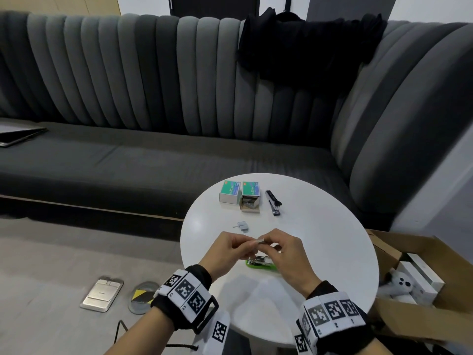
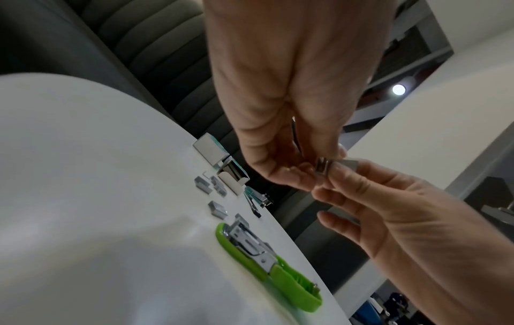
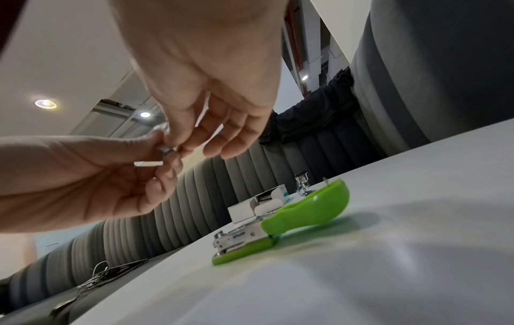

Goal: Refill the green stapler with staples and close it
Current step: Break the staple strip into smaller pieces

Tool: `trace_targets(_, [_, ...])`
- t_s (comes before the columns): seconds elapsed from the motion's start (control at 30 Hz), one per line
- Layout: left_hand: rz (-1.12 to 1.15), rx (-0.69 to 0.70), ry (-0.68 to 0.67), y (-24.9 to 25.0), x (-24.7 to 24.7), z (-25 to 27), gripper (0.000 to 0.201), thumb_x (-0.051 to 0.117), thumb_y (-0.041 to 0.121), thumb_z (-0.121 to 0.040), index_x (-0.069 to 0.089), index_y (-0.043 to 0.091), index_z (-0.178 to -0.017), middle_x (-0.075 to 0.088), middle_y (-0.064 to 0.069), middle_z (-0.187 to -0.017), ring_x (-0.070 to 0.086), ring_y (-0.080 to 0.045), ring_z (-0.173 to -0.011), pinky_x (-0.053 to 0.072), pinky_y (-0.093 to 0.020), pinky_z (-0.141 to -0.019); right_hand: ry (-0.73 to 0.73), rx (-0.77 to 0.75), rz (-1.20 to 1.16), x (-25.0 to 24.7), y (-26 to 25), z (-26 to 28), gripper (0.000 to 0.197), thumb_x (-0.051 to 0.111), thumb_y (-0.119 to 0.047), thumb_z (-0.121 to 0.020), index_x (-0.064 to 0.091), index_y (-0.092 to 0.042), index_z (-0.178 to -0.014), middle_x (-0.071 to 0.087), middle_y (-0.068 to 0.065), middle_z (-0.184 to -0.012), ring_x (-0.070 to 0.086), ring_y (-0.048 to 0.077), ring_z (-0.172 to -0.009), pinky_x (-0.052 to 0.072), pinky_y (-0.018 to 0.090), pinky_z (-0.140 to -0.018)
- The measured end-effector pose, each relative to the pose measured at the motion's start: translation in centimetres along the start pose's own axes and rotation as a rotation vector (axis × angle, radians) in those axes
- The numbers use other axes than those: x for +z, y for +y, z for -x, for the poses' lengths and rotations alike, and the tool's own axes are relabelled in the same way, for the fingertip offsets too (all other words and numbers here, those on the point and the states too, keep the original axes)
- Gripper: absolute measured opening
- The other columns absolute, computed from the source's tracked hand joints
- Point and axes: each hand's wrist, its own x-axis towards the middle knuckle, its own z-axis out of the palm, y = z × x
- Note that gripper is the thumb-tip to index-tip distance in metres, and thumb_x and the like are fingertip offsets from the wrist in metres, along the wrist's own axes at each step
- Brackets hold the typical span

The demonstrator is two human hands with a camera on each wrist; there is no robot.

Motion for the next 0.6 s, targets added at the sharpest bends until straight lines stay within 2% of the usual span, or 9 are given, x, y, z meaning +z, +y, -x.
trace_targets(0.07, [-0.038,0.017,0.013,-0.1,0.1,0.1,0.026,0.050,0.015,-0.093,0.068,-0.004,-0.097,0.063,-0.012,-0.078,0.054,0.005,-0.055,0.048,-0.008,-0.063,-0.002,0.000,0.007,0.1,0.1,0.0,0.006,0.067,-0.011,-0.080,0.071,-0.013,-0.076,0.065,-0.005,-0.074,0.059,0.009,-0.077,0.041,0.008,-0.062])
trace_targets(0.13, [-0.038,0.005,0.025,-0.1,0.1,0.2,0.027,0.048,0.013,-0.093,0.067,-0.006,-0.091,0.061,-0.008,-0.071,0.053,0.004,-0.053,0.047,-0.009,-0.061,0.016,-0.013,0.005,0.2,0.0,0.2,0.008,0.068,-0.010,-0.080,0.070,-0.015,-0.075,0.064,-0.009,-0.073,0.059,0.007,-0.077,0.041,0.009,-0.063])
trace_targets(0.27, [0.109,-0.073,0.058,-0.3,0.0,0.3,0.024,0.045,0.008,-0.094,0.066,-0.002,-0.089,0.059,-0.004,-0.069,0.057,0.001,-0.052,0.047,-0.010,-0.058,0.058,-0.022,-0.009,0.0,0.0,0.2,0.010,0.068,-0.008,-0.079,0.069,-0.015,-0.073,0.064,-0.011,-0.074,0.058,-0.001,-0.074,0.042,0.009,-0.063])
trace_targets(0.4, [0.253,-0.150,0.112,-0.6,-0.4,0.4,0.024,0.046,0.010,-0.094,0.067,0.009,-0.080,0.063,-0.003,-0.070,0.059,-0.005,-0.059,0.050,-0.012,-0.060,-0.044,0.156,-0.168,-0.5,-0.1,0.2,0.019,0.054,-0.011,-0.090,0.069,-0.019,-0.081,0.066,-0.006,-0.086,0.061,0.002,-0.078,0.049,0.013,-0.066])
trace_targets(0.5, [0.276,-0.170,0.146,-0.7,-0.5,0.4,0.022,0.049,0.010,-0.093,0.067,0.010,-0.081,0.064,-0.001,-0.068,0.060,-0.005,-0.058,0.050,-0.012,-0.059,-0.085,0.320,-0.350,-1.0,-0.2,0.2,0.022,0.047,-0.006,-0.093,0.068,-0.008,-0.090,0.064,-0.002,-0.078,0.061,0.002,-0.067,0.052,0.012,-0.062])
trace_targets(0.6, [0.267,-0.173,0.179,-1.1,-0.8,0.2,0.017,0.052,0.009,-0.091,0.068,0.009,-0.084,0.066,-0.002,-0.071,0.060,-0.002,-0.056,0.050,-0.012,-0.059,-0.075,0.434,-0.549,-1.4,0.0,0.2,0.022,0.049,-0.004,-0.091,0.069,-0.006,-0.083,0.066,0.000,-0.073,0.062,0.001,-0.058,0.053,0.013,-0.060])
